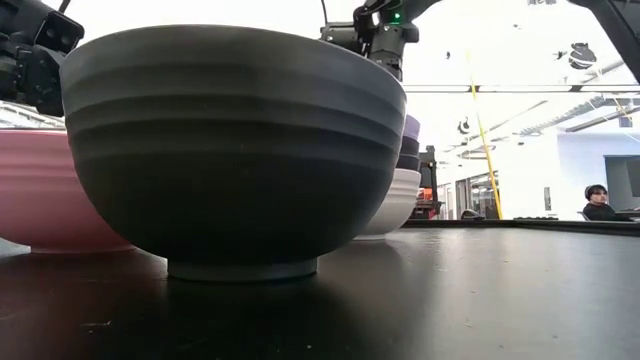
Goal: Nest bowls inside each other
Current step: Stack the purple bowl on top of the black bowl
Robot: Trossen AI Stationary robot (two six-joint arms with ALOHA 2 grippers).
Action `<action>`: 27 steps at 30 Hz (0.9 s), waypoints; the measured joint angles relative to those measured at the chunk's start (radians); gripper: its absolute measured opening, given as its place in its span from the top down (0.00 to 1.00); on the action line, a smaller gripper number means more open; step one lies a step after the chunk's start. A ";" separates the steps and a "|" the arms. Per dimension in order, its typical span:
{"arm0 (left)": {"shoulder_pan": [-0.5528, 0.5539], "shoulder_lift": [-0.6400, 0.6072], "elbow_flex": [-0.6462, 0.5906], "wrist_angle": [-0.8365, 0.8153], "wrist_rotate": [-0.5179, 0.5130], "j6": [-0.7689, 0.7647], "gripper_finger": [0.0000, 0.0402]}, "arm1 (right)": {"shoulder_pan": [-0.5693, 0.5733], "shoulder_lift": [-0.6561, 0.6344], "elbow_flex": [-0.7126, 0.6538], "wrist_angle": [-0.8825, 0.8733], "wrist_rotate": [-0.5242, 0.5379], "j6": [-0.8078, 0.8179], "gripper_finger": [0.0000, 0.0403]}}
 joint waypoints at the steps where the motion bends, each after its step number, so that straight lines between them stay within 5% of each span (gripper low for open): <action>1: 0.000 0.000 0.000 0.000 0.000 0.000 0.68 | 0.000 -0.002 -0.014 0.000 -0.001 0.000 1.00; 17: 0.000 0.000 0.000 0.000 0.000 0.007 0.68 | -0.002 -0.003 -0.047 0.014 0.022 0.036 0.99; 27: 0.000 0.000 0.000 0.000 0.001 0.007 0.68 | 0.001 -0.029 -0.052 0.046 0.010 0.062 0.74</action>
